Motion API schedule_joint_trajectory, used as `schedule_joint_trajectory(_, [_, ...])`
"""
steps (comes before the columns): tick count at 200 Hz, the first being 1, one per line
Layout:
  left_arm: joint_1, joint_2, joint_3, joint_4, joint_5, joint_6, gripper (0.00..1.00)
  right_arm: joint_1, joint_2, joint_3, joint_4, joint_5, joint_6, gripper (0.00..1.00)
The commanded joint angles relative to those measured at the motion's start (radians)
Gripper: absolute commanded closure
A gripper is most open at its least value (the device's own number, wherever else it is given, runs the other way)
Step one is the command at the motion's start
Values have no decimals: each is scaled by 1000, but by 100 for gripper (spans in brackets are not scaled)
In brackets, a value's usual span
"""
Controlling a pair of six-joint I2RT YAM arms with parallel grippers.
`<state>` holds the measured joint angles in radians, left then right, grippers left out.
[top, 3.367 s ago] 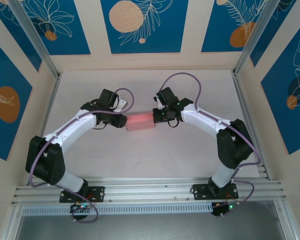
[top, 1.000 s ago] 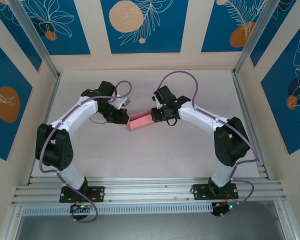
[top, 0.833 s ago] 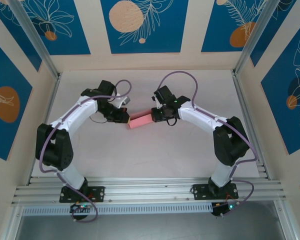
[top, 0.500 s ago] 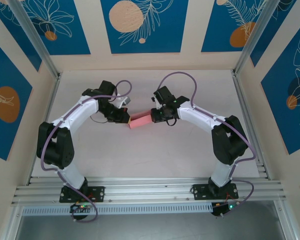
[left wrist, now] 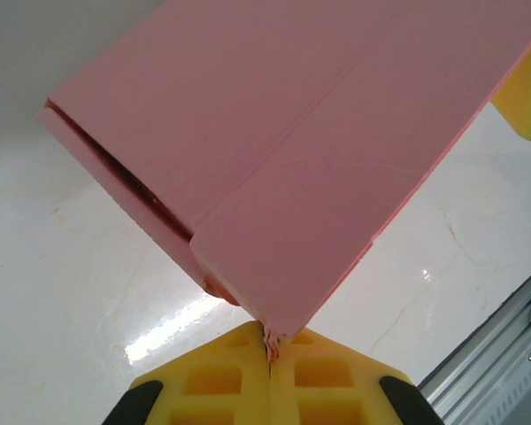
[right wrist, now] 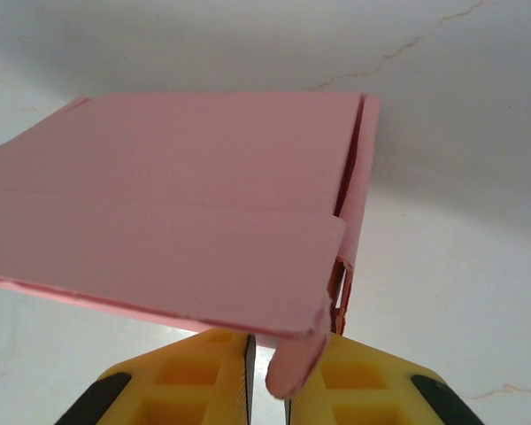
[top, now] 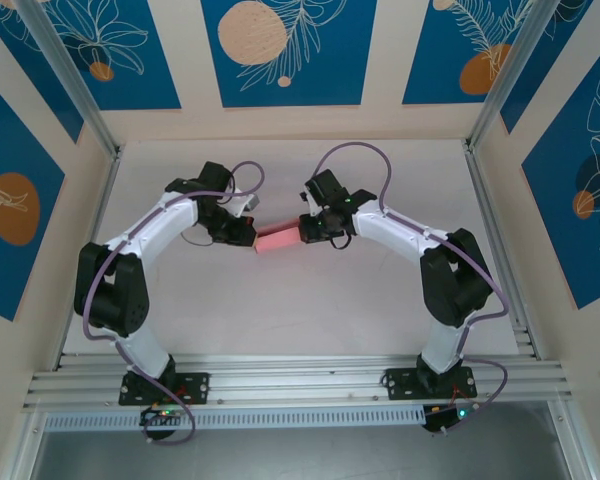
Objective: Fold the paper box
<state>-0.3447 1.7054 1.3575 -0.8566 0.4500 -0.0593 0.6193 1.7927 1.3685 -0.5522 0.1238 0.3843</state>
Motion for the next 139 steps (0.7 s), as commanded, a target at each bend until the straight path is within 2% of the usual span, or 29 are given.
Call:
schedule_joint_trajectory(1, [3,29,-15,42,-31,-14,100,4,24,54,-1,-56,6,82])
schedule_joint_trajectory(87, [4,79,22,63,-142,-16,100,-1,50,95,-22,-72,6,82])
schedule_joint_trajectory(105, [3,82,5,111,-148,-43,100,-1,38,84,-25,-70,10,77])
schedule_joint_trajectory(112, [3,83,-8,143,-144,-63,96,-1,30,70,-20,-64,14,75])
schedule_joint_trajectory(139, [-9,73,-95,290,-103,-153,95,-13,-10,-38,26,-62,40,65])
